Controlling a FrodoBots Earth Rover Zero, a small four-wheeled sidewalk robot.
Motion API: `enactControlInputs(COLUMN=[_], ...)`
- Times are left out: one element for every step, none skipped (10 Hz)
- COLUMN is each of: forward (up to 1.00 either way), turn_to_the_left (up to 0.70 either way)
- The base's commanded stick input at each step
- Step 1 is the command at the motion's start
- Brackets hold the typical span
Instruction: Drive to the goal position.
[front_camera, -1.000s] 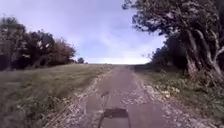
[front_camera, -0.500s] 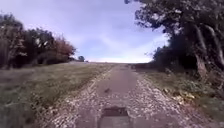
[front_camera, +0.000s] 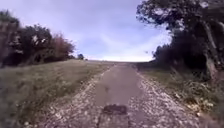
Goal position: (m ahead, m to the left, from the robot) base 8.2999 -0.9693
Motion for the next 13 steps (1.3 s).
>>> enactControlInputs(forward=[0.85, 0.85, 0.85, 0.85, 0.85, 0.85, 0.85, 0.85, 0.85, 0.85, 0.85, 0.85, 0.85], turn_to_the_left=[-0.03, 0.0, 0.0, 0.0, 0.0, 0.0, 0.0, 0.0, 0.0, 0.0, 0.0, 0.0, 0.0])
